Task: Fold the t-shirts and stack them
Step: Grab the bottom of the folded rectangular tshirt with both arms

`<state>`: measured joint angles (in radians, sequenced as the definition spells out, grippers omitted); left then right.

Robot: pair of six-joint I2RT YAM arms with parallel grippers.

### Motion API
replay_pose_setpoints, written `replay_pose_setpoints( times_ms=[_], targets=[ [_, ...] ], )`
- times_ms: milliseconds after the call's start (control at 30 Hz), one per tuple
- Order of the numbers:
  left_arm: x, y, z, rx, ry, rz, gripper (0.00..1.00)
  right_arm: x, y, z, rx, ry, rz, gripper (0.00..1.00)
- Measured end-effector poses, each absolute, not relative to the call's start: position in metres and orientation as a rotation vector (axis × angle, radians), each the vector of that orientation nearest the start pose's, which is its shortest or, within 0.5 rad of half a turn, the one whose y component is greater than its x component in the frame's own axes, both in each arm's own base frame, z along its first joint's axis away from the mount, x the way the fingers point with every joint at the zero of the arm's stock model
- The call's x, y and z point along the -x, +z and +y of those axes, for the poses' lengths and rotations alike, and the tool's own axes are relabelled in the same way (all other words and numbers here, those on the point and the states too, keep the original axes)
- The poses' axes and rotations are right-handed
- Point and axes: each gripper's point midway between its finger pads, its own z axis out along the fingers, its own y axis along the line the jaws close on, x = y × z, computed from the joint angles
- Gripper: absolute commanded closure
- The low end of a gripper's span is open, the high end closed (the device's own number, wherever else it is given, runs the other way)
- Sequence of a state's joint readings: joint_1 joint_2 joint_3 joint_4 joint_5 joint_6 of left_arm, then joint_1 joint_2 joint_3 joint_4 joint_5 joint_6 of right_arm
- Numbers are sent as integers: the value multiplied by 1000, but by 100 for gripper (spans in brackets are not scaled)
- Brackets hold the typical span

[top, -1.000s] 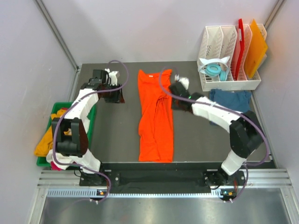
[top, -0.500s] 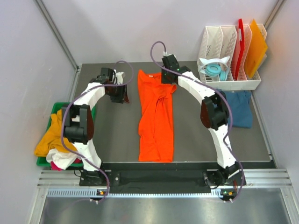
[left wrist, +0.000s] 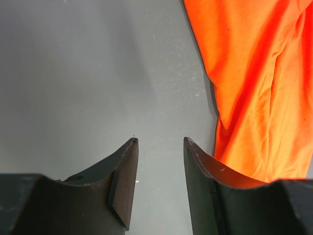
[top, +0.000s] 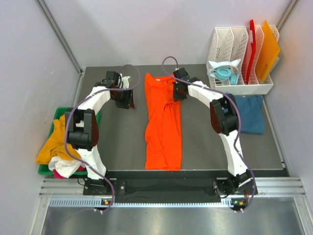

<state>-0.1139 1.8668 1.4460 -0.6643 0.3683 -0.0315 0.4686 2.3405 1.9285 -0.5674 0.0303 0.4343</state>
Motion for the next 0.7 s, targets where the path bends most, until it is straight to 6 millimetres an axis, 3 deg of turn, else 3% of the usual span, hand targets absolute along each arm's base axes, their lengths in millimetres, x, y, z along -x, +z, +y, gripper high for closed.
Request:
replay_pose_setpoints(
  times_ms=[167,267,300,367,433,500,600,700],
  targets=[
    [-409,89,-111,-230,-531,2636,53,-483,32,257,-10,307,2598,100],
    [-410,89,-109,-231,-519,2636,53,-483,32,256,-11,325,2589,93],
    [-410,88,-109,-229,-514,2637,53,-484,34,256,-7,331,2579,78],
    [-411,90,-107,-227,-501,2630,53,-481,36,255,6,340,2555,64],
    [-410,95,-106,-226,-490,2616,52,-477,45,251,16,344,2523,44],
    [-408,106,-104,-229,-472,2578,51,-474,64,249,27,353,2481,27],
    [-398,129,-101,-233,-450,2517,51,-476,109,253,55,377,2368,24],
    [-387,156,-95,-242,-414,2435,51,-462,163,256,87,397,2236,28]
  ],
)
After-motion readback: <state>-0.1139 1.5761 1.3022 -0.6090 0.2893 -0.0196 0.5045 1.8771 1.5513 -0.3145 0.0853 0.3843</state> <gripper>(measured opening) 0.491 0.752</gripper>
